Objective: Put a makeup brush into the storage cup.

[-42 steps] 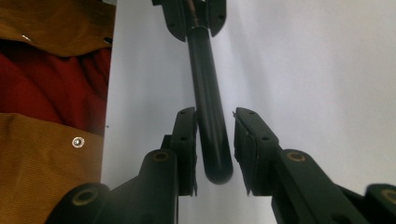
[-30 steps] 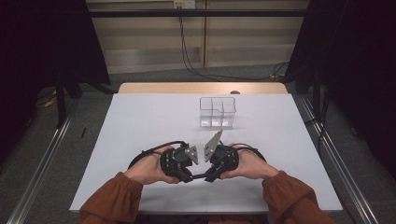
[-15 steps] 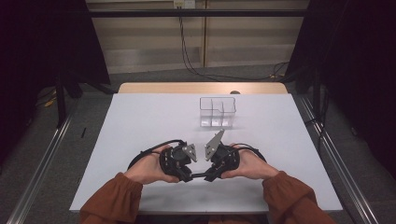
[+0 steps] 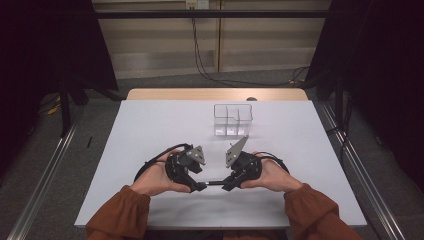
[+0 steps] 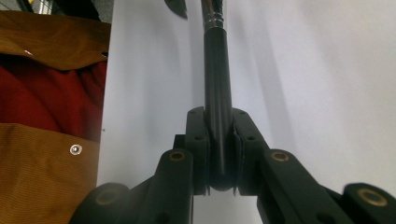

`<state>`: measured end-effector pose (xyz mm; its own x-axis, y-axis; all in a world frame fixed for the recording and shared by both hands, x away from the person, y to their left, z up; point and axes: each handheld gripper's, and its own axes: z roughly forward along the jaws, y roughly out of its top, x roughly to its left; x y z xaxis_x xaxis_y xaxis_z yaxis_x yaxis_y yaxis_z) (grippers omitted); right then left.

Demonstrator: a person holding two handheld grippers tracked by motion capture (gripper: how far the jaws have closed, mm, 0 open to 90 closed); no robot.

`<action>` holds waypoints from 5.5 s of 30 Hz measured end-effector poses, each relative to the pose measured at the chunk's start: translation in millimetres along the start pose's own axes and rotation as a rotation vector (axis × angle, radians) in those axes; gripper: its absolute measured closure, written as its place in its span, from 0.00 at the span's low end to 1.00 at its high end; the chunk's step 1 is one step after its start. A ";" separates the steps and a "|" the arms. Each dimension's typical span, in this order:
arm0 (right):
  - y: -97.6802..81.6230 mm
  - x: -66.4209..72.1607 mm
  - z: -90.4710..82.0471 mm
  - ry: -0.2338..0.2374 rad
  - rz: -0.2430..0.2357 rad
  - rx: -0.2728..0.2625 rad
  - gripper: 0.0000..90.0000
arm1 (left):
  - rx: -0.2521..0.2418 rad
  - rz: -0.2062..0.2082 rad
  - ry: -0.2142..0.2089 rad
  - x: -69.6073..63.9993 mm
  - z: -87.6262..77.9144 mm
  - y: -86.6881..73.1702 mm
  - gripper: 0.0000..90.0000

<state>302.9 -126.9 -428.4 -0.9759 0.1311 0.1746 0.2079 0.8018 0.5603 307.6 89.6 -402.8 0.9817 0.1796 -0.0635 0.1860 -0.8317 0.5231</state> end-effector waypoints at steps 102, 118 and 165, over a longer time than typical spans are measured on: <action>-50.0 13.3 -27.1 -0.175 0.107 -0.591 0.88 | -0.672 -0.189 0.156 -17.7 -0.2 -34.0 0.09; -49.9 14.3 -28.3 -0.190 0.093 -0.620 0.88 | -0.721 -0.198 0.123 -18.4 8.0 -11.0 0.30; -46.3 15.3 -10.3 -0.184 0.047 -0.548 0.88 | -0.781 -0.364 -0.084 -12.6 -2.7 -5.4 0.84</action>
<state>279.0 -168.0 -443.4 -0.9502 0.2975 0.0932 0.2074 0.3799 0.9015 294.1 93.3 -402.6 0.8721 0.2997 -0.3867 0.4378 -0.1251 0.8903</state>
